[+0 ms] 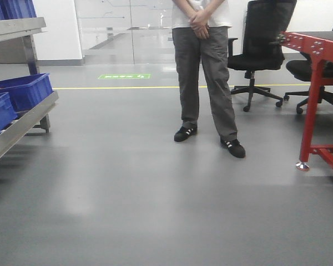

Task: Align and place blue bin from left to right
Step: 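Drive across the floor carrying the blue bin in both grippers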

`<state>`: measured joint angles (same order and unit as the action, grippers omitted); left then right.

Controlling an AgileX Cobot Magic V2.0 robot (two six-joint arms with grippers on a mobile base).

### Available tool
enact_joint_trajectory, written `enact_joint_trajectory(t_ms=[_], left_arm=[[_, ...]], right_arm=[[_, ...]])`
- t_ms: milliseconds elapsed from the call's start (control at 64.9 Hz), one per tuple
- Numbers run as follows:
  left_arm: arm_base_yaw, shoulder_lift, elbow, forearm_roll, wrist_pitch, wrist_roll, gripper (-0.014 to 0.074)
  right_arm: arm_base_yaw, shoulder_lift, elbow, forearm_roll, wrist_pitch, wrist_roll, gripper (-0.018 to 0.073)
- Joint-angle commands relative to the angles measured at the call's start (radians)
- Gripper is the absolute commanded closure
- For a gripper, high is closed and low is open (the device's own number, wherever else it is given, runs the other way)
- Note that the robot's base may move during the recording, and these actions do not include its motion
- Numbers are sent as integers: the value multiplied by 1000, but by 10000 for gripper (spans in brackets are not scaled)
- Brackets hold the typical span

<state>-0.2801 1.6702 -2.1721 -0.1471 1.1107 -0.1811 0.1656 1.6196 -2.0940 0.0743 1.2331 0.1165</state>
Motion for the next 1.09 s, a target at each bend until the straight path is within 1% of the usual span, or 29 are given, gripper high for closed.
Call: enact_joint_trajectory(t_ms=[0, 277, 385, 1078], left_arm=[[-4, -18, -16, -45, -89, 22, 708], [-4, -18, -16, -45, -89, 22, 708], [-4, -18, -16, -28, -89, 22, 708], [-4, -18, -16, -24, -89, 22, 708]], right_arm=[[5, -23, -12, 44, -90, -27, 627], [5, -23, -12, 44, -90, -27, 627], [5, -23, -12, 44, -90, -27, 627], [5, -23, -12, 44, -90, -27, 627]])
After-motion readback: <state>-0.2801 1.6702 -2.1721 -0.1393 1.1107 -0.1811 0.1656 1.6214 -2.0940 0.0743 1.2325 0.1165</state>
